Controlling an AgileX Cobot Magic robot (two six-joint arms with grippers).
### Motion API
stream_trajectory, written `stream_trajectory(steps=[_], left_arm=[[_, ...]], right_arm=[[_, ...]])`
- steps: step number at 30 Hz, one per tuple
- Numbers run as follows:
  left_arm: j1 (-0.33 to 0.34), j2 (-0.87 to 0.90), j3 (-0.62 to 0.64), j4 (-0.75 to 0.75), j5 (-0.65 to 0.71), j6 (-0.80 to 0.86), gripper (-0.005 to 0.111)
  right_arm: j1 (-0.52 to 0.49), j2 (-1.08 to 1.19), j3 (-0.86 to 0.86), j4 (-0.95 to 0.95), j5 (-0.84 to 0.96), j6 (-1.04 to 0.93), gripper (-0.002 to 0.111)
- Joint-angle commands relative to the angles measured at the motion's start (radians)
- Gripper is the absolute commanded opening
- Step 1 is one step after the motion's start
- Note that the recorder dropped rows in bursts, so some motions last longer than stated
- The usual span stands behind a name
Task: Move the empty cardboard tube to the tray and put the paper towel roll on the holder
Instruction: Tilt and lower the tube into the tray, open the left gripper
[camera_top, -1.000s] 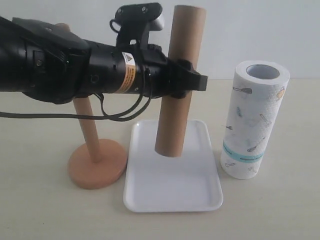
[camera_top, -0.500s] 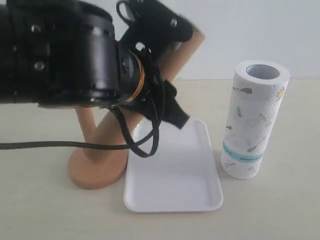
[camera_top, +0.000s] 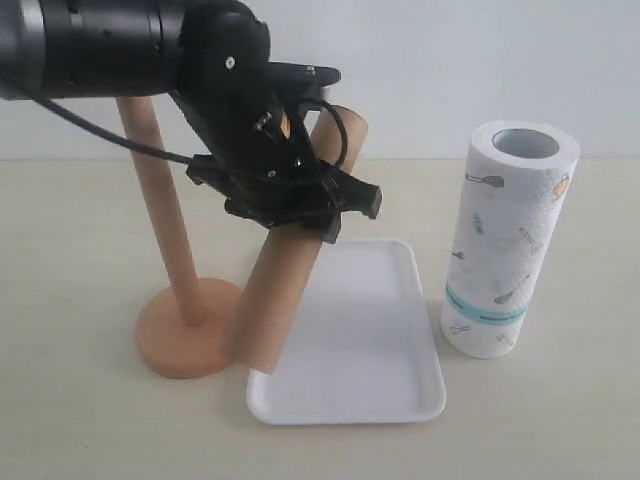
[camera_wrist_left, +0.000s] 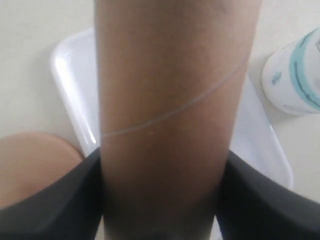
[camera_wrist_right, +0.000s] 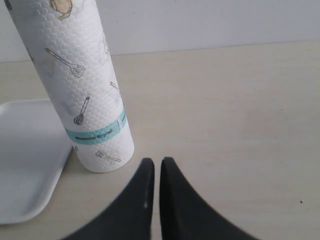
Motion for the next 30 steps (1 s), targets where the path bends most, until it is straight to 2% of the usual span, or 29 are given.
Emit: stream_trajectory(steps=[1, 4, 9, 14, 19, 22, 27, 30], left_arm=[[0.074, 0.086, -0.088, -0.245, 0.025, 0.122, 0.004], [0.072, 0.177, -0.153, -0.311, 0.064, 0.122, 0.004], [0.074, 0.257, -0.158, -0.366, -0.017, 0.122, 0.004], [0.074, 0.294, -0.158, -0.396, -0.088, 0.103, 0.004], [0.078, 0.298, -0.158, -0.395, -0.082, 0.103, 0.007], [0.086, 0.298, -0.158, -0.416, -0.07, 0.103, 0.023], [0.103, 0.298, -0.158, -0.423, -0.022, 0.083, 0.063], [0.103, 0.298, -0.158, -0.423, -0.017, 0.064, 0.075]], right_arm=[[0.001, -0.004, -0.001, -0.005, -0.002, -0.002, 0.004], [0.001, -0.004, -0.001, -0.005, -0.002, -0.002, 0.004], [0.001, -0.004, -0.001, -0.005, -0.002, -0.002, 0.004], [0.001, -0.004, -0.001, -0.005, -0.002, -0.002, 0.004], [0.001, -0.004, -0.001, -0.005, -0.002, -0.002, 0.004], [0.001, -0.004, -0.001, -0.005, -0.003, -0.002, 0.004], [0.001, -0.004, -0.001, -0.005, -0.003, -0.002, 0.004], [0.001, -0.004, -0.001, -0.005, -0.003, -0.002, 0.004]])
